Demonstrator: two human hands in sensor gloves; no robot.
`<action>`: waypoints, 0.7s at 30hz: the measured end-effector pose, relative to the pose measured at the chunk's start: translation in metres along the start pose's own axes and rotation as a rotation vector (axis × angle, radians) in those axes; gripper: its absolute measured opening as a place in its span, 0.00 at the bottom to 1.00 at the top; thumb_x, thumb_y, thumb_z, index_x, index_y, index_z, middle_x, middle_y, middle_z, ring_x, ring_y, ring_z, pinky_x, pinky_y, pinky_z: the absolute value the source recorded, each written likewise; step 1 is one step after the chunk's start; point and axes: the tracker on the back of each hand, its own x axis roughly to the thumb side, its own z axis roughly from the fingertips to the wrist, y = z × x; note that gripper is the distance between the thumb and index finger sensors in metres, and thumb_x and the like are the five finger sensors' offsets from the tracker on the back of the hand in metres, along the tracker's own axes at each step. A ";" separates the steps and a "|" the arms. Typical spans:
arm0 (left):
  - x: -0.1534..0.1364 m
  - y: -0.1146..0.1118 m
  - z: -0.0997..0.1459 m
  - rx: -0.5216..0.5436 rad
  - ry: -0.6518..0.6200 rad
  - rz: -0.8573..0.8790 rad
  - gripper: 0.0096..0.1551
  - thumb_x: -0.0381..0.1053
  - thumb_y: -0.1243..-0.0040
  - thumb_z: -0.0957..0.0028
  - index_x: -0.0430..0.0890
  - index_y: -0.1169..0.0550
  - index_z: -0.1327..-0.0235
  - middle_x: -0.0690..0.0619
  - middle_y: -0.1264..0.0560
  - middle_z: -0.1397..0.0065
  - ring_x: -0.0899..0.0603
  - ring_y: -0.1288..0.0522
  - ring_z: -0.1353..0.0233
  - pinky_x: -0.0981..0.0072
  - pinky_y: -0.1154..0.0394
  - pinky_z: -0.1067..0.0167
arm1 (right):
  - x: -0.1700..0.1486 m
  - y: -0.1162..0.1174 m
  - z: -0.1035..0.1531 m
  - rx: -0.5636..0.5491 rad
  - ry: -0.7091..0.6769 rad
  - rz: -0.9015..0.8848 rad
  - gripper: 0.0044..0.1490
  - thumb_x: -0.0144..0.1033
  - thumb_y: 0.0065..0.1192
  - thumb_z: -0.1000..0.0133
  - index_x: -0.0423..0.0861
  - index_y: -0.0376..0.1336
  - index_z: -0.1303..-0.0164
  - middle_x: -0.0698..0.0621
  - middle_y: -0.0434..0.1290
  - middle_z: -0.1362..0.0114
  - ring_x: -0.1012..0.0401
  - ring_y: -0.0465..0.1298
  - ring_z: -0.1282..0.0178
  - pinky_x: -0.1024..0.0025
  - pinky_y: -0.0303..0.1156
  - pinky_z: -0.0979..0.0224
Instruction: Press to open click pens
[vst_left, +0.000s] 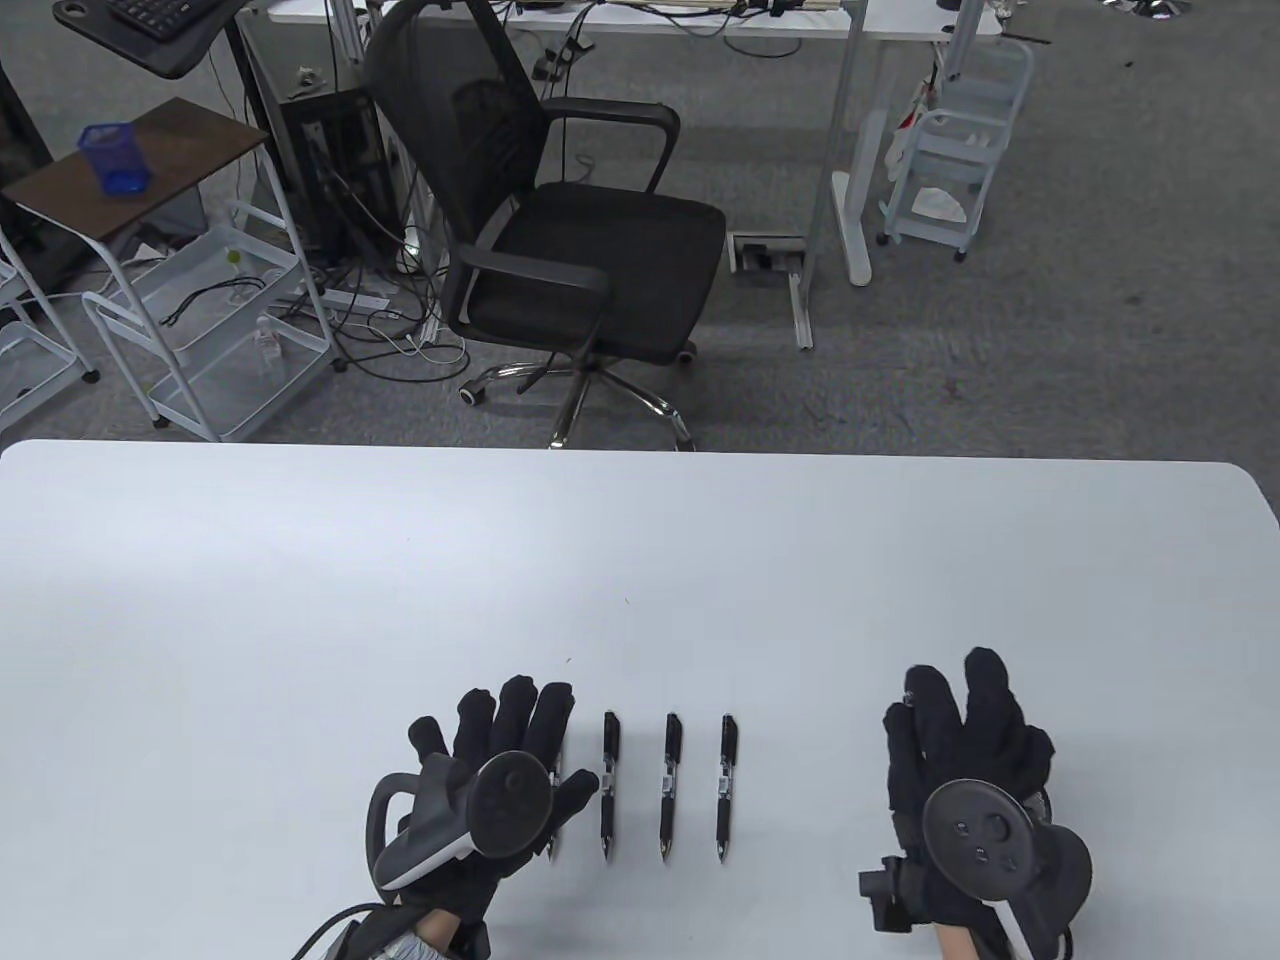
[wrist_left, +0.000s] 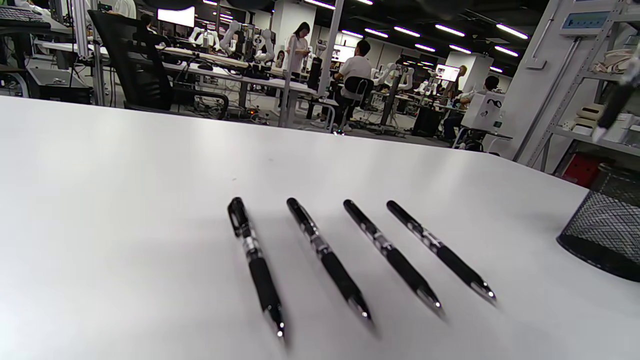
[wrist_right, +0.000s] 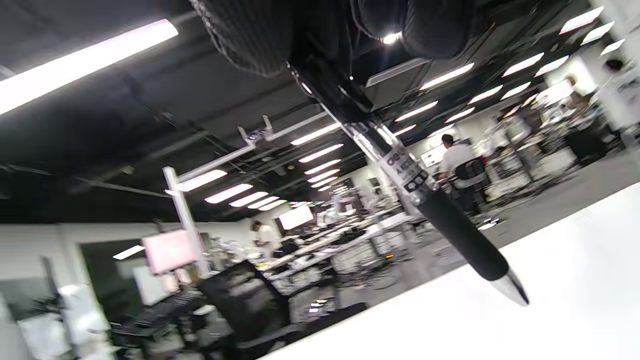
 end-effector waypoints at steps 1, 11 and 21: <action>0.000 0.000 0.000 0.000 0.000 0.000 0.45 0.69 0.62 0.26 0.48 0.57 0.06 0.33 0.54 0.05 0.17 0.52 0.13 0.12 0.59 0.31 | 0.010 0.002 -0.001 0.011 -0.014 -0.053 0.30 0.33 0.59 0.32 0.31 0.66 0.23 0.25 0.51 0.12 0.30 0.61 0.22 0.20 0.44 0.27; -0.001 0.001 0.001 0.005 0.003 0.004 0.45 0.69 0.62 0.26 0.48 0.57 0.06 0.34 0.54 0.05 0.17 0.52 0.13 0.12 0.59 0.31 | 0.057 0.051 -0.011 0.063 -0.035 -0.426 0.31 0.31 0.57 0.31 0.28 0.65 0.23 0.19 0.56 0.16 0.35 0.71 0.27 0.22 0.49 0.27; -0.004 -0.001 -0.001 0.008 0.013 0.001 0.45 0.69 0.63 0.26 0.49 0.57 0.06 0.34 0.54 0.05 0.17 0.52 0.13 0.12 0.59 0.31 | 0.032 0.108 -0.016 0.141 0.096 -0.709 0.31 0.29 0.55 0.31 0.23 0.62 0.24 0.17 0.58 0.20 0.41 0.77 0.33 0.27 0.55 0.27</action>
